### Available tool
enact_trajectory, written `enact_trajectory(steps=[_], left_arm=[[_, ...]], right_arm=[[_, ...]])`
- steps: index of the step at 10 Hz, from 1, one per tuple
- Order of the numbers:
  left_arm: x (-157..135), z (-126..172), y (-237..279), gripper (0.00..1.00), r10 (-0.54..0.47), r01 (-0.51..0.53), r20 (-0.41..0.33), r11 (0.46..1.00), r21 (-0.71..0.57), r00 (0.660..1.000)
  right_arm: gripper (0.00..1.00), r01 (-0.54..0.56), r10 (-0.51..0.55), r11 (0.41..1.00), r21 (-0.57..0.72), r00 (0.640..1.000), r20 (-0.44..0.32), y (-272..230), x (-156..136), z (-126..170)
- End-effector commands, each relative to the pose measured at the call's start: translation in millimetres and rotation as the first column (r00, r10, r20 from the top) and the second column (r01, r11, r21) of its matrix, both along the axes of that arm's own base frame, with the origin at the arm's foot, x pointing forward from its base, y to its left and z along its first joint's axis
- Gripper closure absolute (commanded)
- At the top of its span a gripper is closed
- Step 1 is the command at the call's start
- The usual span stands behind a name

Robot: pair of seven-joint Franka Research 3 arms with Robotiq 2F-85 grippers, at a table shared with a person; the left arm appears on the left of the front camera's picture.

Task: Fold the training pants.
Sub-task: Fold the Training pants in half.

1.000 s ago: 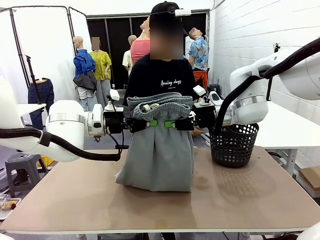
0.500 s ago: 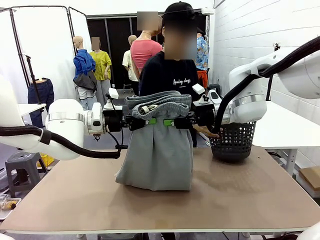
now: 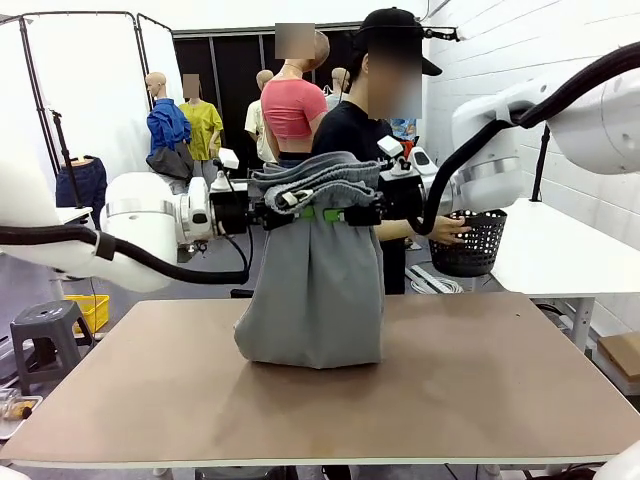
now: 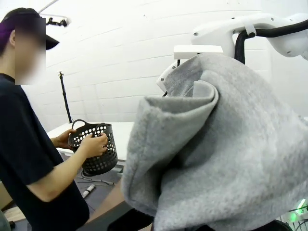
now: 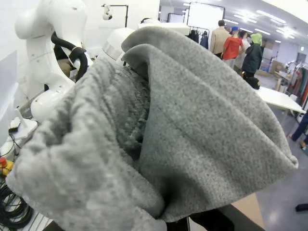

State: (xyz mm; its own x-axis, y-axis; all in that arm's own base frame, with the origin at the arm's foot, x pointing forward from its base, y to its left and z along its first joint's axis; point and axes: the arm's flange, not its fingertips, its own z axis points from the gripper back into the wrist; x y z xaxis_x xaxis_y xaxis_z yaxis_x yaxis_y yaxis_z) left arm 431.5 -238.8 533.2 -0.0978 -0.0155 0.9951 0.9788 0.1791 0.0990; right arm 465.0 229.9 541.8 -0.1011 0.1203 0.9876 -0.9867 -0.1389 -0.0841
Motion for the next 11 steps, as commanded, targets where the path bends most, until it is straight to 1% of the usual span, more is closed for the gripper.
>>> enact_trajectory(steps=[1,2,3,4,5,9,10,11], left_arm=[[27.2,33.7,-17.2,1.00,-0.011,0.011,0.029,1.000,0.008,1.000],[29.3,45.5,-21.8,1.00,-0.015,0.015,0.038,1.000,0.010,0.999],[31.0,53.1,-22.1,1.00,-0.021,0.020,0.027,1.000,0.014,0.999],[26.7,61.2,-20.2,1.00,-0.011,0.010,0.015,1.000,0.029,1.000],[28.1,41.7,-9.4,1.00,0.002,-0.002,0.045,1.000,0.006,0.999],[28.1,41.7,-9.4,1.00,0.002,-0.002,0.045,1.000,0.006,0.999],[29.4,36.8,-8.0,1.00,0.007,-0.007,0.021,1.000,0.029,1.000],[43.1,34.5,-9.2,1.00,0.019,-0.019,-0.003,0.999,0.039,1.000]], right_arm=[[1.00,-0.006,0.007,1.000,-0.023,1.000,0.017,7.3,27.7,29.0],[1.00,0.002,-0.001,1.000,-0.031,1.000,0.024,10.1,32.9,40.2],[1.00,-0.002,0.002,1.000,-0.026,1.000,0.015,12.4,37.5,45.1],[1.00,0.003,-0.003,1.000,-0.007,0.999,0.035,0.3,21.1,30.4],[1.00,0.003,-0.003,1.000,-0.007,0.999,0.035,0.3,21.1,30.4],[1.00,0.003,-0.003,1.000,-0.007,0.999,0.035,0.3,21.1,30.4],[1.00,0.007,-0.006,1.000,-0.011,1.000,0.021,-2.3,27.2,31.0],[1.00,0.012,-0.012,1.000,0.002,1.000,-0.005,-1.7,39.5,30.1]])
